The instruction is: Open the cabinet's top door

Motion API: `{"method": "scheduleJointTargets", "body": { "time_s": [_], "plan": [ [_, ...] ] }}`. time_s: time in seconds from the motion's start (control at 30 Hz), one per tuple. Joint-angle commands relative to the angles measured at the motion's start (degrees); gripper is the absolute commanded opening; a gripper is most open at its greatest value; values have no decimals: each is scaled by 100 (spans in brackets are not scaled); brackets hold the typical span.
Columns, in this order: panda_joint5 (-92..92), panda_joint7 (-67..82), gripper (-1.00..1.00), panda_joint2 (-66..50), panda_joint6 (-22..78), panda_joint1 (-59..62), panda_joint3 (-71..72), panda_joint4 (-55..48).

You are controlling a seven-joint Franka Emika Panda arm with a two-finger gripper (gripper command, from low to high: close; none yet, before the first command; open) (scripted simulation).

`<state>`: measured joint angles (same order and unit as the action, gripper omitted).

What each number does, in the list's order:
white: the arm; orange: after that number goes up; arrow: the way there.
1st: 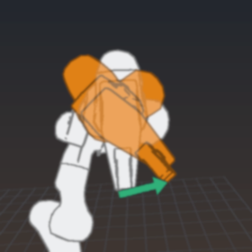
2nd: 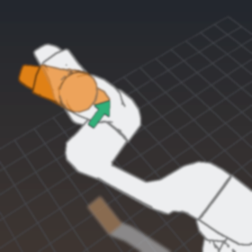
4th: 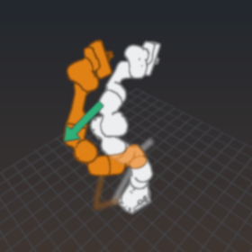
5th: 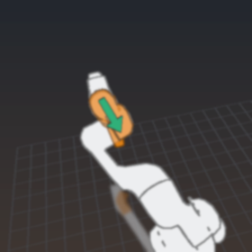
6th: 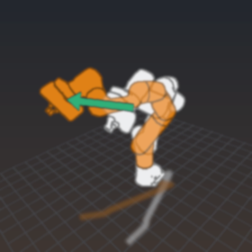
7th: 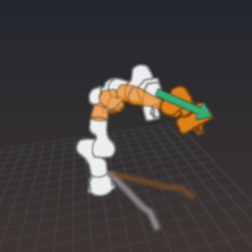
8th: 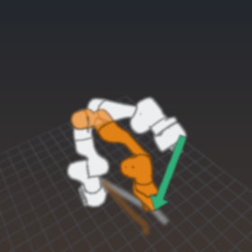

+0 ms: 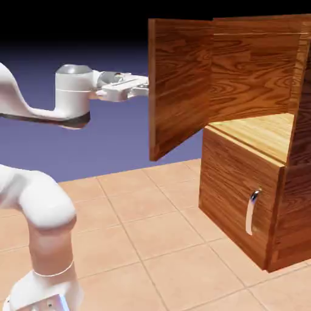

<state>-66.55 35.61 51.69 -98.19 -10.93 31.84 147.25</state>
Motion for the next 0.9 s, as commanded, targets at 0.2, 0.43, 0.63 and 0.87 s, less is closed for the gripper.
{"method": "scheduleJointTargets", "body": {
  "time_s": [0.2,0.43,0.63,0.87],
  "plan": [
    [856,-171,-100,-831,1627,738,1454,-1146],
    [1296,-360,-100,-1586,2986,1898,2907,-2385],
    [1531,-408,-100,-1882,3767,3105,4133,-3293],
    [1866,-206,-100,-1653,4281,4559,5320,-4228]
  ]
}}
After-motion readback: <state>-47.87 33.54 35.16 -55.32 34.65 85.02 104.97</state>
